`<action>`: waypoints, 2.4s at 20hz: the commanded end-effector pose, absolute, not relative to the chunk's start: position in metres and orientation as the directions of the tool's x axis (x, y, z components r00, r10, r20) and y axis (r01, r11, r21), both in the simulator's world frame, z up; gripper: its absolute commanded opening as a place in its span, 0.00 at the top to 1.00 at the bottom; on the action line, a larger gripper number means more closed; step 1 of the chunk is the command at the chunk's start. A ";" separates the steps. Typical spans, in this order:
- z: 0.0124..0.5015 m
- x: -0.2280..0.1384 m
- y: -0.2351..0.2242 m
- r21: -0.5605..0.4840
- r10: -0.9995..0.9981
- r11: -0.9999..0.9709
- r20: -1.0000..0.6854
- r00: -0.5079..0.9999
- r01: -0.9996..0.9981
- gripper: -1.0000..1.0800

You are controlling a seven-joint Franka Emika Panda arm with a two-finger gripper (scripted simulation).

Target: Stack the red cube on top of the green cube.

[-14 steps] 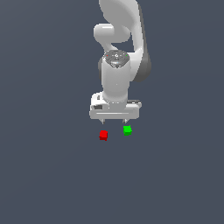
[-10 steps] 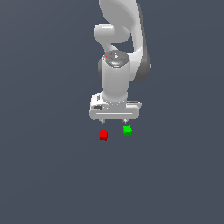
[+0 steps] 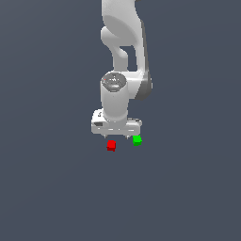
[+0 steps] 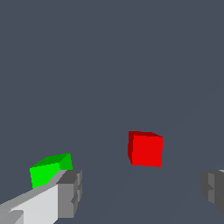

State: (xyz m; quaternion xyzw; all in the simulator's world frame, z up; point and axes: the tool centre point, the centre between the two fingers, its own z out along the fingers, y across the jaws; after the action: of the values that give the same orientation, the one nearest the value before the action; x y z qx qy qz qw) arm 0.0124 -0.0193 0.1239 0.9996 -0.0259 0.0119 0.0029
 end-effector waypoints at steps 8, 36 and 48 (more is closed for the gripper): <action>0.072 0.006 -0.046 0.001 -0.120 -0.993 0.001 0.993 -0.120 0.04; 0.020 0.007 -0.047 0.000 -0.122 -0.992 0.000 0.992 -0.122 1.00; 0.035 0.006 -0.047 0.000 -0.123 -0.992 -0.001 0.992 -0.123 1.00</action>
State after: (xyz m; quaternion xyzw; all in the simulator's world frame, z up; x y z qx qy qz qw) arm 0.0052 -0.0474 0.0291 0.9981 -0.0616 -0.0012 0.0000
